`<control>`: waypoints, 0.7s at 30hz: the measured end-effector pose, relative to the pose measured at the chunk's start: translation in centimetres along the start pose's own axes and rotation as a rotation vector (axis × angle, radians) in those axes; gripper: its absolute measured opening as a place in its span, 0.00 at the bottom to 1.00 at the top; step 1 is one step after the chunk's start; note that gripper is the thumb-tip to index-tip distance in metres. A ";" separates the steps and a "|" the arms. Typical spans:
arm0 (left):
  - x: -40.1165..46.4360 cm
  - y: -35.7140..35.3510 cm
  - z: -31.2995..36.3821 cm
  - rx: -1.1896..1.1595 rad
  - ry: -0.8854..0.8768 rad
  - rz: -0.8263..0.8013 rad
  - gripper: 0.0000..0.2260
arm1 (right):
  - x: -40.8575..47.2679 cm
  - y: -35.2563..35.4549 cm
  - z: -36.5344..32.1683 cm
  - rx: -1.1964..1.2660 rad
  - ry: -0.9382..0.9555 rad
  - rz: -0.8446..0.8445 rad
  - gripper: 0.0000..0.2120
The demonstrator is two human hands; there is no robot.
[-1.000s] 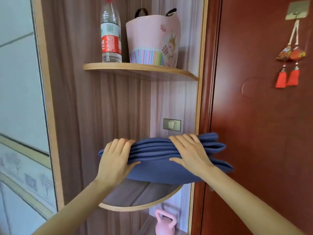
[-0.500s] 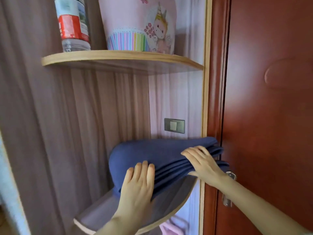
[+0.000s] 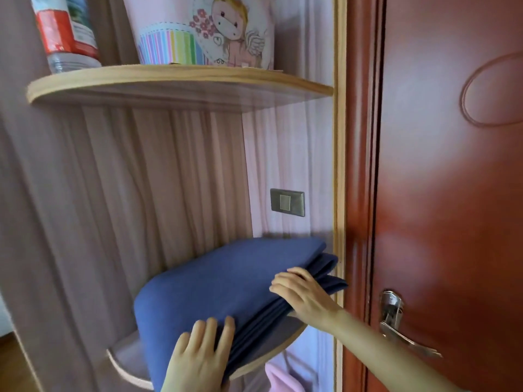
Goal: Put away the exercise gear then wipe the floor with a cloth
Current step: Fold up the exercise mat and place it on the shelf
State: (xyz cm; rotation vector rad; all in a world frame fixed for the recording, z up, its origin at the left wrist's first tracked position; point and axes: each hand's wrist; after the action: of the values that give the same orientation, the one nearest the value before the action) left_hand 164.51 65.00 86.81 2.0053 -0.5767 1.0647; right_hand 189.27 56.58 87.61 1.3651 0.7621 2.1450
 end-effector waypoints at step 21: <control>-3.5 -6.4 7.0 -0.112 0.074 -0.522 0.40 | -5.0 -3.8 0.8 0.073 -0.317 -0.470 0.37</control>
State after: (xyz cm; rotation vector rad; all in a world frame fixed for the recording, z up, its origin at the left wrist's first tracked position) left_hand 170.36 63.31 78.75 1.8626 -0.0584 0.7613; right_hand 192.31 56.21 82.09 1.3560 0.9281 1.5121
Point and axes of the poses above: each hand's wrist, its own x-axis towards the middle knuckle, its own y-axis out of the back of the hand, z = x × y, and after that the axes turned 2 degrees about z, right-handed
